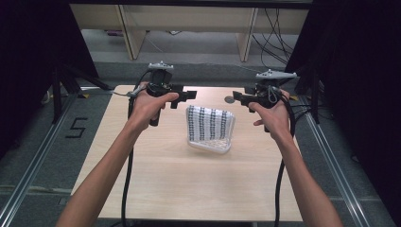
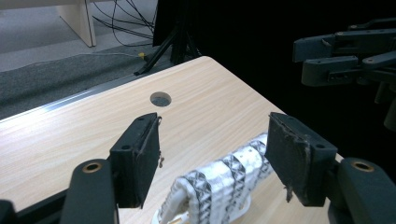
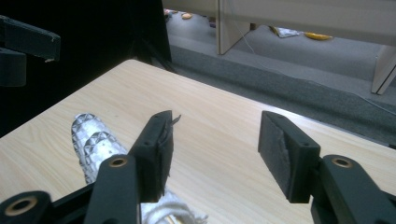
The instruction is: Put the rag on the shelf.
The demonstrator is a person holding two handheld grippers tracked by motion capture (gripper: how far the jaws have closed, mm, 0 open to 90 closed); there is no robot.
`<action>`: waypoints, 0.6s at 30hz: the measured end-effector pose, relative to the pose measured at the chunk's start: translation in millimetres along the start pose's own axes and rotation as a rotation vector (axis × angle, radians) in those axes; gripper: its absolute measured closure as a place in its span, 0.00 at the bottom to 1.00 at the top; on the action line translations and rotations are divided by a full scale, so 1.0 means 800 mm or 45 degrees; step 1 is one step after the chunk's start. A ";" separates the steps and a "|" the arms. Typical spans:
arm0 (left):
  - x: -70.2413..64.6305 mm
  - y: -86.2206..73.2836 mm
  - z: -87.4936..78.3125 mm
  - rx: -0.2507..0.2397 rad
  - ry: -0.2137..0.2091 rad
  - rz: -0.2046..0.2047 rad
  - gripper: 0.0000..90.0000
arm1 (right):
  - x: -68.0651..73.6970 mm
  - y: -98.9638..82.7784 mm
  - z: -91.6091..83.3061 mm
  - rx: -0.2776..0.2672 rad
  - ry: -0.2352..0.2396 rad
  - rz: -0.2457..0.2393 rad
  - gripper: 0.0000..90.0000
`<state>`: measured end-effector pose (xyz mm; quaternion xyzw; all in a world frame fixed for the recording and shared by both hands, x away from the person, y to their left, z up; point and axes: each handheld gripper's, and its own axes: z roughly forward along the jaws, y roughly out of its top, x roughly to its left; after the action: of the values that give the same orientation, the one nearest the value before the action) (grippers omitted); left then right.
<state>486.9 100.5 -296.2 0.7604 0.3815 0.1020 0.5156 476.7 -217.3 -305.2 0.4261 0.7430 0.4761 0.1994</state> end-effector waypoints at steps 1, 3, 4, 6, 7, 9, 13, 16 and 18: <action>-0.001 -0.001 -0.001 -0.001 -0.004 0.002 0.38 | 0.001 -0.001 -0.002 -0.003 -0.001 -0.007 0.50; -0.003 -0.005 -0.006 -0.001 -0.010 0.007 0.38 | 0.002 -0.003 -0.006 -0.015 0.004 -0.028 0.49; -0.004 -0.007 -0.009 0.001 -0.019 0.014 0.37 | 0.004 -0.004 -0.008 -0.008 0.004 -0.010 0.49; -0.007 -0.010 -0.012 -0.007 -0.020 0.014 0.37 | 0.006 -0.006 -0.011 -0.010 0.012 -0.014 0.48; -0.008 -0.012 -0.013 -0.005 -0.023 0.020 0.37 | 0.008 -0.007 -0.014 0.003 0.007 -0.015 0.47; -0.014 -0.015 -0.017 -0.018 -0.017 0.028 0.37 | 0.009 -0.009 -0.017 -0.005 0.015 -0.027 0.46; -0.020 -0.018 -0.024 -0.032 -0.031 0.035 0.35 | 0.013 -0.014 -0.023 -0.017 0.021 -0.026 0.43; -0.028 -0.023 -0.031 -0.024 -0.041 0.049 0.32 | 0.016 -0.017 -0.028 -0.022 0.032 -0.023 0.41; -0.032 -0.026 -0.035 -0.011 -0.043 0.058 0.30 | 0.018 -0.020 -0.032 -0.026 0.039 -0.037 0.39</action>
<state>444.5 106.1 -295.5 0.7683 0.3547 0.1026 0.5228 444.1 -222.4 -305.5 0.4058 0.7471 0.4873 0.1992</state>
